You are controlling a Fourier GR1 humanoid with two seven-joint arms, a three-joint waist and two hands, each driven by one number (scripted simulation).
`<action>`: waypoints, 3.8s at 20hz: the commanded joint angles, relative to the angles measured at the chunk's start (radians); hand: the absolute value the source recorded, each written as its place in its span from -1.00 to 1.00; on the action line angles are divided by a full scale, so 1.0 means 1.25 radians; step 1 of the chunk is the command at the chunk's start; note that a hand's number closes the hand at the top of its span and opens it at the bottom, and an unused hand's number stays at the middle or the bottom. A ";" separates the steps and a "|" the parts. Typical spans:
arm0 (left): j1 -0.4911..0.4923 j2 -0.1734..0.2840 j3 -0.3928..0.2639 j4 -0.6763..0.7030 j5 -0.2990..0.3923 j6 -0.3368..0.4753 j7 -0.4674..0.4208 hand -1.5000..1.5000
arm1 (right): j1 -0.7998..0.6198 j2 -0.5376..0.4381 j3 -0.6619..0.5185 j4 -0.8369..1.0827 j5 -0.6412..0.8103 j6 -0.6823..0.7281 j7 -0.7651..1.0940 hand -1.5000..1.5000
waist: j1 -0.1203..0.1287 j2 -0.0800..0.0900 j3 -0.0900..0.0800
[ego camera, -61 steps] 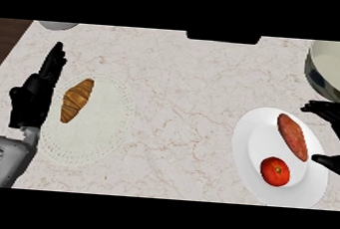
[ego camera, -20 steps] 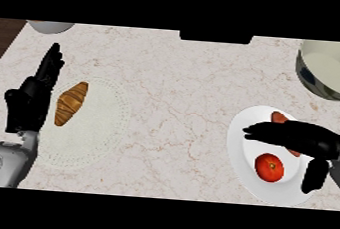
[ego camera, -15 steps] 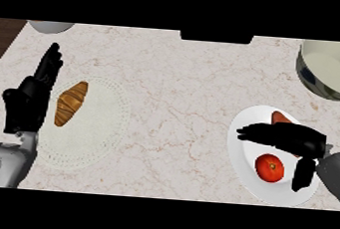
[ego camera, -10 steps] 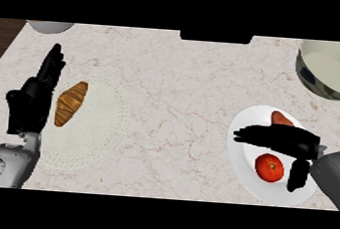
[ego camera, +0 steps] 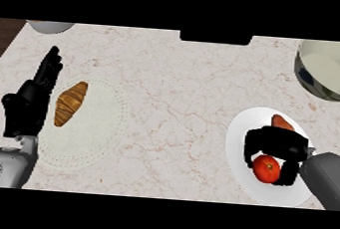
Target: Pick the tomato from the plate and place it in the bowl
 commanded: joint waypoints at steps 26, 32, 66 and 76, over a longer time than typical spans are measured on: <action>-0.023 -0.026 -0.003 -0.001 -0.021 -0.036 -0.008 0.00 | -0.447 0.457 -0.437 0.142 -0.007 -0.548 1.107 1.00 | 0.047 0.011 0.004; -0.045 -0.013 0.036 0.039 -0.027 -0.024 -0.003 0.00 | -0.518 0.459 -0.417 0.209 0.172 -0.683 1.329 1.00 | 0.005 0.007 0.005; -0.036 -0.066 0.022 -0.007 -0.053 -0.036 0.009 0.00 | -0.397 -0.072 -0.687 0.648 0.099 -0.919 0.896 1.00 | 0.040 0.027 0.010; -0.057 -0.056 0.028 -0.017 -0.034 -0.063 0.010 0.00 | -0.375 -0.053 -0.852 0.631 -0.098 -0.820 0.710 -1.00 | 0.054 0.037 0.016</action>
